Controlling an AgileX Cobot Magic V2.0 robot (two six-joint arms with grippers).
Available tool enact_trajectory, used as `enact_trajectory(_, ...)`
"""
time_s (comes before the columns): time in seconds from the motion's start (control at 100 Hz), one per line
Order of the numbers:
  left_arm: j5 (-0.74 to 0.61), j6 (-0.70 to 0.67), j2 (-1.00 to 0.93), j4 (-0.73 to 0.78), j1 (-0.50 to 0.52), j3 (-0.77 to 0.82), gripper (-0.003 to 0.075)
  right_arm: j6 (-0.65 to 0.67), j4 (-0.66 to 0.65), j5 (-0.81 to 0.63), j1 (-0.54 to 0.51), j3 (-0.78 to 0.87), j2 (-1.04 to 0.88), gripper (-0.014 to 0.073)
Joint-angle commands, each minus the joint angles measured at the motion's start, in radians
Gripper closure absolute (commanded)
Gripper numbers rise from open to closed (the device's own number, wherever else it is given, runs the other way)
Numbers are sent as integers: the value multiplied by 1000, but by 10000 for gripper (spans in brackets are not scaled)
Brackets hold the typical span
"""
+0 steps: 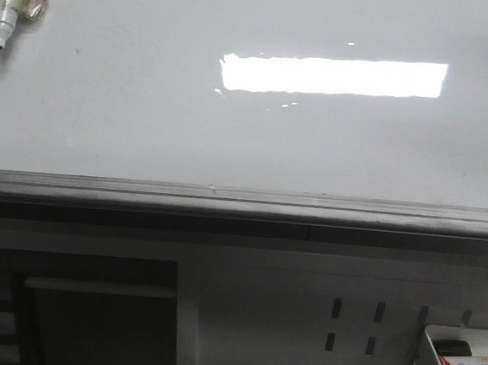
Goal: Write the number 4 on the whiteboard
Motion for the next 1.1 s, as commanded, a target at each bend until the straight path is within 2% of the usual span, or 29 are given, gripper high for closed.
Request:
enact_trajectory(0.0, -71, -4, 45, -17, 2, -40, 638, -26, 12, -32, -5, -42, 23, 317)
enact_trajectory(0.03, -73, -4, 55, -24, 2, -40, 595, -26, 12, -34, -5, -42, 23, 239)
enact_trajectory(0.08, -81, 3, 76, -47, 2, -40, 507, -26, 12, -36, -5, -42, 25, 163)
enact_trajectory(0.14, -94, 27, 94, -81, 2, -40, 393, -26, 12, -42, -5, -42, 25, 131)
enact_trajectory(0.22, -132, 83, 128, -141, 2, -40, 309, -26, 14, -49, -5, -42, 25, 138)
enact_trajectory(0.47, -144, 230, 275, -268, 2, -114, 355, -26, 14, -53, -5, -42, 25, 138)
enact_trajectory(0.61, -115, 307, 374, -342, 2, -181, 353, -26, 14, -53, -5, -42, 25, 138)
enact_trajectory(0.78, -71, 508, 468, -505, 2, -250, 353, -26, 14, -53, -5, -42, 25, 138)
enact_trajectory(1.09, -66, 653, 569, -668, 2, -307, 353, -26, 14, -53, -5, -42, 25, 138)
